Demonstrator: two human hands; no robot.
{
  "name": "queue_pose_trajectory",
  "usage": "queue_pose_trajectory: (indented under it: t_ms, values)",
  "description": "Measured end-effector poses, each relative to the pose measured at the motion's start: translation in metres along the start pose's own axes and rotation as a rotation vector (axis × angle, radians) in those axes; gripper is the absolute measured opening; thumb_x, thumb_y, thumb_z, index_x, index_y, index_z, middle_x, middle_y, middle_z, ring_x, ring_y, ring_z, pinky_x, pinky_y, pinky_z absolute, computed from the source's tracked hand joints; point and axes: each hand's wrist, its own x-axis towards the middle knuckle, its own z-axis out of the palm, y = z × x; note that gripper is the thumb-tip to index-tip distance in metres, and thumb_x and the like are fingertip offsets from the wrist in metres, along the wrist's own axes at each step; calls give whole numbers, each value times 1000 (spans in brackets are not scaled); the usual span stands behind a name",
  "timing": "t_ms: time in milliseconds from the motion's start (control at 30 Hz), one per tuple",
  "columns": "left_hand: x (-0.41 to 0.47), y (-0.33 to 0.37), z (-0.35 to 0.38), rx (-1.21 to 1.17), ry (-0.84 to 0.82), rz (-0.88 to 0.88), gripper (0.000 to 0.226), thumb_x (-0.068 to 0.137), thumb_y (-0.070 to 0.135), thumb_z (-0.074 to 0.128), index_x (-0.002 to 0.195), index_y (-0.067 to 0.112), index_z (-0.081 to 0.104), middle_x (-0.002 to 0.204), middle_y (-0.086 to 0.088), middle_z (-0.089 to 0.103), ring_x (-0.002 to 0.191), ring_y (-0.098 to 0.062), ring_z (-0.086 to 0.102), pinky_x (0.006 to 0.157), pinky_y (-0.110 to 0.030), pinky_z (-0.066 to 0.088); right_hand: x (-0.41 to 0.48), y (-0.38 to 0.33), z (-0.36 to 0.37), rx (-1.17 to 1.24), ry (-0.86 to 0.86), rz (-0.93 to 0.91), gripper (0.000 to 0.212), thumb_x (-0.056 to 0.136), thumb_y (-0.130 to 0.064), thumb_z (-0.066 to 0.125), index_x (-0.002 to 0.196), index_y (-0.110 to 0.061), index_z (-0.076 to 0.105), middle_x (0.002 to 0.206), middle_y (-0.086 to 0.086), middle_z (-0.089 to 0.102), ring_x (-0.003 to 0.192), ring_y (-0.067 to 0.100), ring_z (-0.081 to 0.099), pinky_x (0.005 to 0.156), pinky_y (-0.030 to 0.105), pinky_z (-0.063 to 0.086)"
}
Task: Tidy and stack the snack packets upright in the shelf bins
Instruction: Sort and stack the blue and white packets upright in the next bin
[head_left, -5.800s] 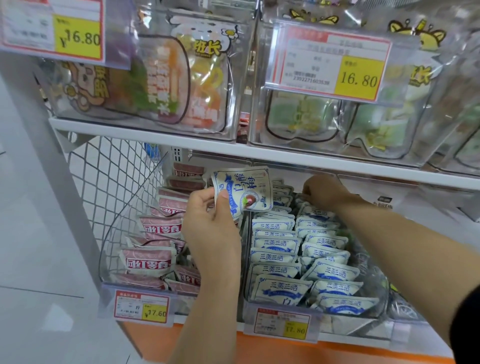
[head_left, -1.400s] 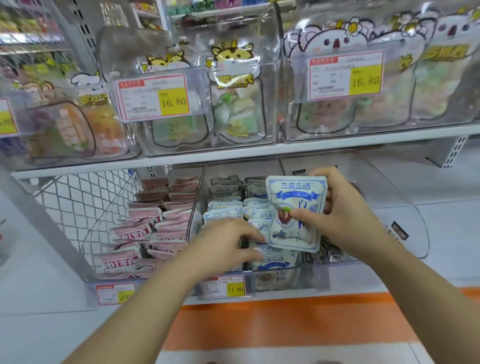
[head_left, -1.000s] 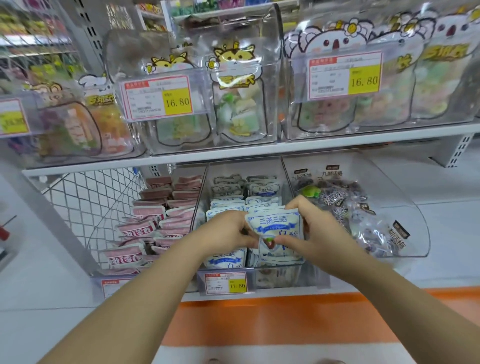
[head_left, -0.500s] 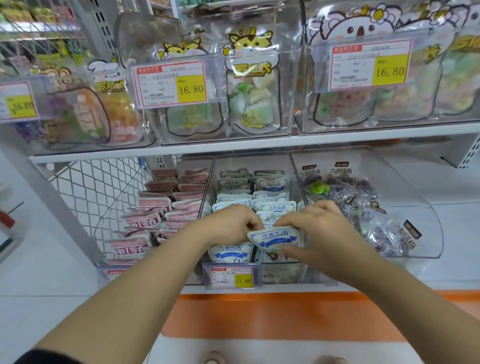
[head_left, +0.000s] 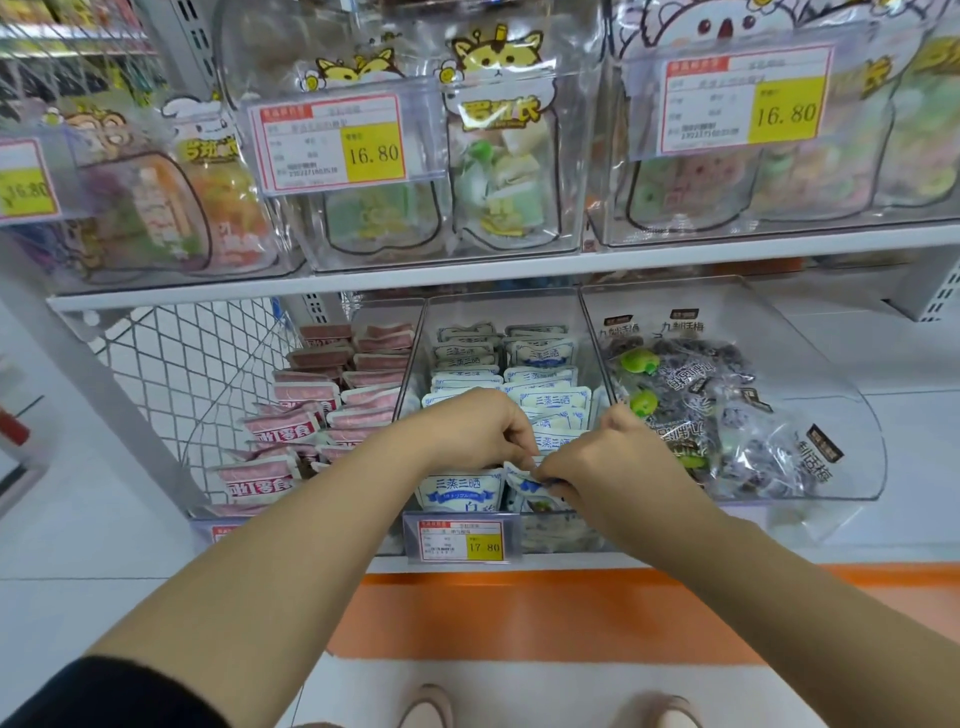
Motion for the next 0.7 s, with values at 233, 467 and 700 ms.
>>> queue_pose_trajectory:
  t_ms: [233, 467, 700]
  values:
    - [-1, -5, 5, -13, 53, 5, 8, 86, 16, 66, 90, 12, 72, 65, 17, 58, 44, 12, 47, 45, -3, 31, 11, -10, 5, -55, -93, 9, 13, 78, -21, 73, 86, -32, 71, 64, -6, 67, 53, 19, 40, 80, 32, 33]
    - [-4, -11, 11, -51, 81, 2, 5, 84, 21, 69, 82, 25, 70, 104, 8, 70, 78, -3, 62, 69, -18, 49, -4, -5, 0, -146, -157, 69, 16, 84, -16, 62, 84, -31, 67, 61, -9, 57, 63, 19, 51, 72, 36, 16]
    - [-9, -9, 17, 38, 59, 52, 6, 86, 20, 66, 87, 20, 72, 107, 5, 67, 93, -9, 62, 87, -32, 51, -8, -3, 6, -221, -167, 22, 20, 81, -6, 53, 76, -23, 63, 54, -6, 40, 48, 15, 28, 85, 33, 28]
